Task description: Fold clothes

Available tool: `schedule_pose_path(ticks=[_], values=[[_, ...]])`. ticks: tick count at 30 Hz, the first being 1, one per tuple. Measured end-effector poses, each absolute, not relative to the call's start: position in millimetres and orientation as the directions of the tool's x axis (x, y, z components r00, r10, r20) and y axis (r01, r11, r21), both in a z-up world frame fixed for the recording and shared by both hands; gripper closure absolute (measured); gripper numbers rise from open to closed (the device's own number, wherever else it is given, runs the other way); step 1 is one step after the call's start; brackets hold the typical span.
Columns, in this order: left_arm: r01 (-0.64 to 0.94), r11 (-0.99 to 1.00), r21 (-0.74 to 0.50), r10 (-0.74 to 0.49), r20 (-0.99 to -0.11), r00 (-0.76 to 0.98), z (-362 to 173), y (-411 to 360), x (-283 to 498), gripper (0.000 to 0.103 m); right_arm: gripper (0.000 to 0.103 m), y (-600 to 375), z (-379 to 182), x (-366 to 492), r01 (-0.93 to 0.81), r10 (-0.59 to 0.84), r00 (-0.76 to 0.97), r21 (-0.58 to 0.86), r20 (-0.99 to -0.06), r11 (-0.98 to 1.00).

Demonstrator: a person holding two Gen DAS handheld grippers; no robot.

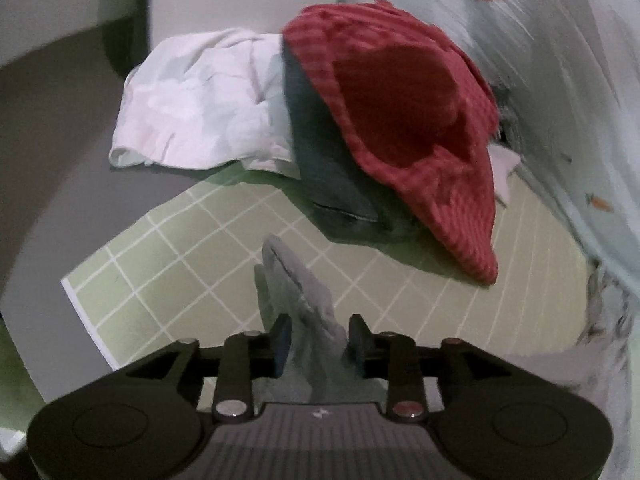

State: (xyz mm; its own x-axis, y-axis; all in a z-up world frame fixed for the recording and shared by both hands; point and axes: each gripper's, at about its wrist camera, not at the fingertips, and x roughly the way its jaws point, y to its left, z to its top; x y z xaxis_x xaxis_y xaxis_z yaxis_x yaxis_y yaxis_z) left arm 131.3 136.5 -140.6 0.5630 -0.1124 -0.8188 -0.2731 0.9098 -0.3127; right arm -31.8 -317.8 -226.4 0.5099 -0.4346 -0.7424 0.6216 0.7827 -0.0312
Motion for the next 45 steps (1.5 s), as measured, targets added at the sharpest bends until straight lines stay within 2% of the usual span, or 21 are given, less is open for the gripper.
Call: schedule_pose_path(ticks=[2, 4, 10, 13, 15, 17, 21, 25, 29, 30, 32, 35, 38, 40, 45], values=[[-0.295, 0.887, -0.355, -0.142, -0.819, 0.557, -142, 145, 136, 0.059, 0.000, -319, -227, -33, 0.639, -0.438, 0.510, -0.015, -0.740, 0.769], [-0.309, 0.879, -0.362, -0.149, -0.826, 0.544, -147, 149, 143, 0.055, 0.000, -316, -230, -37, 0.651, -0.449, 0.515, -0.007, -0.730, 0.759], [-0.376, 0.846, -0.377, -0.179, -0.866, 0.466, -167, 159, 160, 0.055, 0.000, -305, -232, -41, 0.683, -0.487, 0.508, -0.012, -0.710, 0.730], [-0.360, 0.862, -0.358, -0.184, -0.881, 0.436, -175, 157, 166, 0.055, 0.000, -304, -232, -40, 0.691, -0.495, 0.505, -0.012, -0.707, 0.723], [-0.348, 0.866, -0.361, -0.197, -0.883, 0.426, -178, 156, 168, 0.061, 0.000, -302, -233, -41, 0.694, -0.501, 0.507, -0.012, -0.701, 0.719], [-0.348, 0.867, -0.357, -0.202, -0.889, 0.410, -181, 153, 172, 0.086, 0.000, -301, -234, -41, 0.698, -0.508, 0.510, -0.011, -0.695, 0.716], [-0.325, 0.876, -0.355, -0.198, -0.881, 0.429, -177, 145, 182, 0.090, 0.000, -299, -236, -40, 0.698, -0.520, 0.521, -0.014, -0.676, 0.716], [-0.202, 0.880, -0.430, -0.240, -0.768, 0.594, -138, 136, 181, 0.090, 0.000, -300, -237, -39, 0.687, -0.519, 0.538, -0.011, -0.665, 0.727], [0.061, 0.851, -0.522, -0.353, -0.481, 0.802, -88, 133, 147, 0.090, 0.000, -300, -238, -40, 0.680, -0.520, 0.549, -0.011, -0.654, 0.733], [0.087, 0.847, -0.525, -0.358, -0.440, 0.824, -84, 133, 137, 0.090, 0.000, -299, -238, -40, 0.680, -0.521, 0.552, -0.011, -0.652, 0.733], [0.050, 0.870, -0.490, -0.305, -0.457, 0.835, -86, 131, 123, 0.089, 0.000, -299, -238, -39, 0.679, -0.521, 0.554, -0.009, -0.649, 0.734], [-0.134, 0.893, -0.429, -0.192, -0.635, 0.749, -126, 135, 117, 0.088, 0.000, -299, -239, -39, 0.679, -0.521, 0.557, -0.008, -0.647, 0.734], [-0.292, 0.874, -0.389, -0.156, -0.793, 0.589, -170, 148, 114, 0.084, 0.000, -299, -239, -39, 0.678, -0.521, 0.558, -0.008, -0.646, 0.735], [-0.316, 0.868, -0.385, -0.171, -0.826, 0.537, -182, 154, 109, 0.080, 0.000, -299, -239, -40, 0.678, -0.522, 0.558, -0.008, -0.645, 0.735], [-0.316, 0.868, -0.382, -0.189, -0.845, 0.501, -187, 155, 106, 0.072, 0.000, -299, -239, -40, 0.677, -0.522, 0.559, -0.008, -0.644, 0.736]])
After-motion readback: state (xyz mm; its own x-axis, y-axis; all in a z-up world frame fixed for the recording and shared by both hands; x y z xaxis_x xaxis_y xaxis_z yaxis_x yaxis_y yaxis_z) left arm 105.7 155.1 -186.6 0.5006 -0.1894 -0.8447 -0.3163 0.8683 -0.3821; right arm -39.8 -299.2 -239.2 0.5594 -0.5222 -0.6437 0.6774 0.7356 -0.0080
